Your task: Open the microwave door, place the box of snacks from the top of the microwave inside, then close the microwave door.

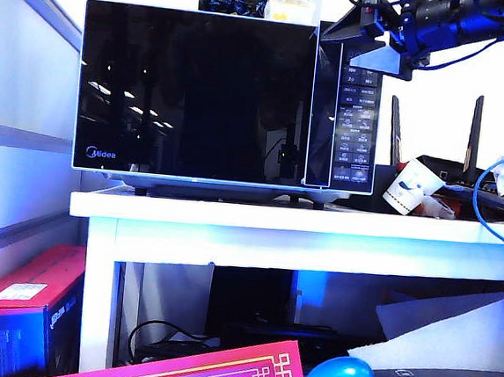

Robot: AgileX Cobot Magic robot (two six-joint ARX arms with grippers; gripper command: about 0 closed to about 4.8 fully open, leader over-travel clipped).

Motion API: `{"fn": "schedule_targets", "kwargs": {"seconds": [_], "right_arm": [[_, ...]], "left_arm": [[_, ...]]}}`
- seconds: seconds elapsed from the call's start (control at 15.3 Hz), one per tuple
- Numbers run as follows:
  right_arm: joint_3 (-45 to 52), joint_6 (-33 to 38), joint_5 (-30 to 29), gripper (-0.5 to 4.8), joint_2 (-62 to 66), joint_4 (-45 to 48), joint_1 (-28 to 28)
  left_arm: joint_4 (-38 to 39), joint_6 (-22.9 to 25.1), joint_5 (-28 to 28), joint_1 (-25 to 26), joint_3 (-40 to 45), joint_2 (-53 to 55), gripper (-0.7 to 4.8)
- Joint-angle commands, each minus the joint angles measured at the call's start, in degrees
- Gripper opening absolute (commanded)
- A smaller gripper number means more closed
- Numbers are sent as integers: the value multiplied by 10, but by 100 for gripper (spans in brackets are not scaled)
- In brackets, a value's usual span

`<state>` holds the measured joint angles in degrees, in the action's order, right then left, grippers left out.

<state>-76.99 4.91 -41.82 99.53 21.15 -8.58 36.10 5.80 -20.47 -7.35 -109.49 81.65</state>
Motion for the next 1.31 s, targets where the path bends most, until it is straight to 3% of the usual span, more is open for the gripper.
{"fn": "schedule_targets", "kwargs": {"seconds": [0.07, 0.72, 1.31], "right_arm": [[-20, 18, -35, 479, 17, 19, -2], [-26, 87, -177, 479, -1, 2, -3], [-26, 90, -227, 479, -45, -120, -3]], "left_arm": [[-61, -3, -31, -1, -2, 26, -6], [-75, -3, -31, -1, -2, 34, -6], [-83, -3, -31, -1, -2, 36, -6]]}}
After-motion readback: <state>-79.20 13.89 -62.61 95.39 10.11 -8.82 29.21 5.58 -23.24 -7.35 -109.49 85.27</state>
